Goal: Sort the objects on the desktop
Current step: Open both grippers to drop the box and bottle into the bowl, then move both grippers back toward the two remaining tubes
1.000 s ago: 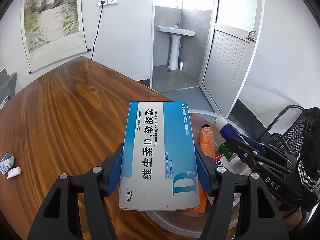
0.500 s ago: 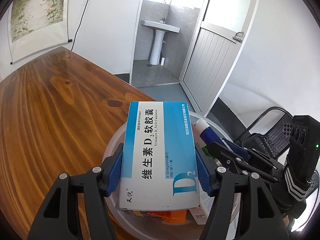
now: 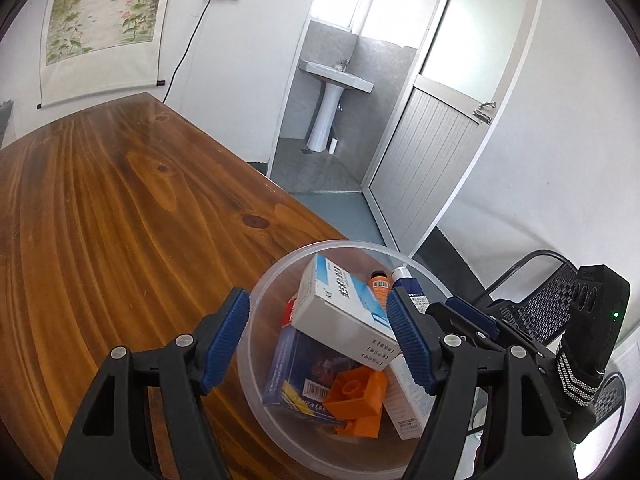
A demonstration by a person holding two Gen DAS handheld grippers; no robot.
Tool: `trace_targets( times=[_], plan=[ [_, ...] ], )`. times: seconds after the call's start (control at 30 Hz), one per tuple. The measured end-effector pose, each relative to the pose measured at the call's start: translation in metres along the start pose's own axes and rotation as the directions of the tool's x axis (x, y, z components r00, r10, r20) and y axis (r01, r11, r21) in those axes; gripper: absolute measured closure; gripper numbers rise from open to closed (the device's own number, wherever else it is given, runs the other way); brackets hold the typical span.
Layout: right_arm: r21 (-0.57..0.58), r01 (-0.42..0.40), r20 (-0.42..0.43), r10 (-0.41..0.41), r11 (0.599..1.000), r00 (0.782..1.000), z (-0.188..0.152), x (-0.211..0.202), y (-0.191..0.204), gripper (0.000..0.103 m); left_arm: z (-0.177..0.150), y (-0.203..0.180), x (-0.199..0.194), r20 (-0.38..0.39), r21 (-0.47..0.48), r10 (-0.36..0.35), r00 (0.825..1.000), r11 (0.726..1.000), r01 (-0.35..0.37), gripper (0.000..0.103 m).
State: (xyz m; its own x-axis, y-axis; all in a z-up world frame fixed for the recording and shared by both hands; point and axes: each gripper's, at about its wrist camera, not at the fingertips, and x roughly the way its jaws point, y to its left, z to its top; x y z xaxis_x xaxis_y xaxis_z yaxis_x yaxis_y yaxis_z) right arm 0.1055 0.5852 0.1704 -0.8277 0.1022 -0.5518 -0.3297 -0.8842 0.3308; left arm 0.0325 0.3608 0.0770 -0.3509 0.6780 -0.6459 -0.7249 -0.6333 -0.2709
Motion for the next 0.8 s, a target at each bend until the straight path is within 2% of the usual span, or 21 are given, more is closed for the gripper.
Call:
trace_targets(
  times=[0.2, 0.37, 0.47, 0.7, 0.8],
  plan=[
    [-0.01, -0.012, 0.007, 0.012, 1.0, 1.0, 0.0, -0.002, 0.012, 0.056, -0.006, 0.015, -0.009, 0.005, -0.021, 0.056, 0.998, 0.998, -0.056, 0.029],
    [-0.019, -0.037, 0.01, 0.037, 0.999, 0.999, 0.001, -0.002, 0.024, 0.056, -0.013, 0.032, -0.023, 0.025, -0.027, 0.134, 0.991, 0.991, -0.133, 0.029],
    [-0.023, -0.058, 0.016, 0.058, 0.998, 0.998, 0.002, -0.001, 0.035, 0.052, -0.016, 0.047, -0.031, 0.024, -0.051, 0.168, 0.985, 0.985, -0.167, 0.029],
    [-0.089, -0.097, 0.045, 0.102, 0.991, 0.994, 0.003, -0.004, 0.074, 0.052, -0.024, 0.094, -0.056, 0.028, -0.131, 0.254, 0.967, 0.96, -0.249, 0.029],
    [-0.126, -0.14, 0.042, 0.147, 0.982, 0.988, 0.001, -0.003, 0.096, 0.052, -0.031, 0.117, -0.07, 0.024, -0.16, 0.297, 0.954, 0.944, -0.29, 0.029]
  ],
)
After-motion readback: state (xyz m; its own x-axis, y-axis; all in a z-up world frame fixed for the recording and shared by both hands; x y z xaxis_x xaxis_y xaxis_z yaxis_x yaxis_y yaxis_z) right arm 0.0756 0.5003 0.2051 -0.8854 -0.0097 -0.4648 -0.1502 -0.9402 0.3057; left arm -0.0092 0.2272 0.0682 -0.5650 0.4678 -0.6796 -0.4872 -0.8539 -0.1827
